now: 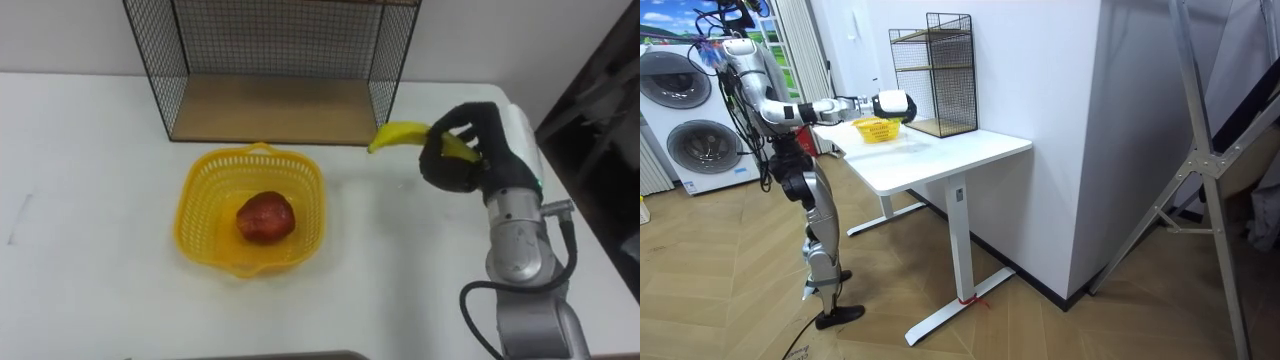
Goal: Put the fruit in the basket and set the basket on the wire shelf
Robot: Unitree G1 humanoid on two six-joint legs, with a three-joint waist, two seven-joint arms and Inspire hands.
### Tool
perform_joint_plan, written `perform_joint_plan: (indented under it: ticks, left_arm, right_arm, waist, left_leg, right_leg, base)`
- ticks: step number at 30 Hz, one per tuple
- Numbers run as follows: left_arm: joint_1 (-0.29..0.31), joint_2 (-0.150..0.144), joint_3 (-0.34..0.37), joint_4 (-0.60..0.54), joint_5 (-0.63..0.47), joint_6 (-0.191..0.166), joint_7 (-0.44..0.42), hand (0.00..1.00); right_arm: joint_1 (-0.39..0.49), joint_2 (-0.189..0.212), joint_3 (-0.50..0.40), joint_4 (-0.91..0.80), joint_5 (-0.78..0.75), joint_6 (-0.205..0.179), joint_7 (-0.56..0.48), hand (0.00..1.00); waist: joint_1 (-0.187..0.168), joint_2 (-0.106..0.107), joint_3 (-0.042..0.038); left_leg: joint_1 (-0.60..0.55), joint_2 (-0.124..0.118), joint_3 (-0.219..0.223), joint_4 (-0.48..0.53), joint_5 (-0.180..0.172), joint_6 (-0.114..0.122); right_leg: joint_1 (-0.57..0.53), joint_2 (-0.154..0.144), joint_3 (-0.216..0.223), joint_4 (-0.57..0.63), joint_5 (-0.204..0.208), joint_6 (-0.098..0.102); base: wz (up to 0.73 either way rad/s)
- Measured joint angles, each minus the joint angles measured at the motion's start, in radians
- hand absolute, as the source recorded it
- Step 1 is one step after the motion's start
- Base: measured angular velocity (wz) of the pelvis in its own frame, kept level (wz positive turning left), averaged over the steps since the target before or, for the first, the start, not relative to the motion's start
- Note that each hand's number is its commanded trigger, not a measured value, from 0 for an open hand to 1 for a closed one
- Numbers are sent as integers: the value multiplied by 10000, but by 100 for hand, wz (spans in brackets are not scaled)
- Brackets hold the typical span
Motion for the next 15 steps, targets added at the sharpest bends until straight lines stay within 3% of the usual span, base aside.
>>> perform_joint_plan:
  ticks: [5,9,15]
  left_arm:
    - [-56,-41,-357,24,-9,-275,37,0]
    - [-100,-76,-363,146,-9,-318,83,0]
    - [-265,-37,-550,205,-14,-316,-54,0]
  right_arm:
    - [2,-91,555,-1170,-121,-41,143,100]
    - [3,-90,1105,-1820,-121,-64,887,100]
    - [-40,-107,1934,-2192,-159,24,1827,100]
  waist:
    - [-10,33,20]
    - [6,43,27]
    - [382,-1,-1]
  left_leg:
    - [-5,20,2,-3,0,-1]
    - [-5,27,17,-10,-2,-3]
    - [-75,28,66,-107,0,-2]
  right_leg:
    - [-11,26,5,12,4,-7]
    - [-23,35,20,15,9,-14]
    - [-190,51,108,60,9,-14]
  base:
    - [0]
    - [-1]
    - [-4]
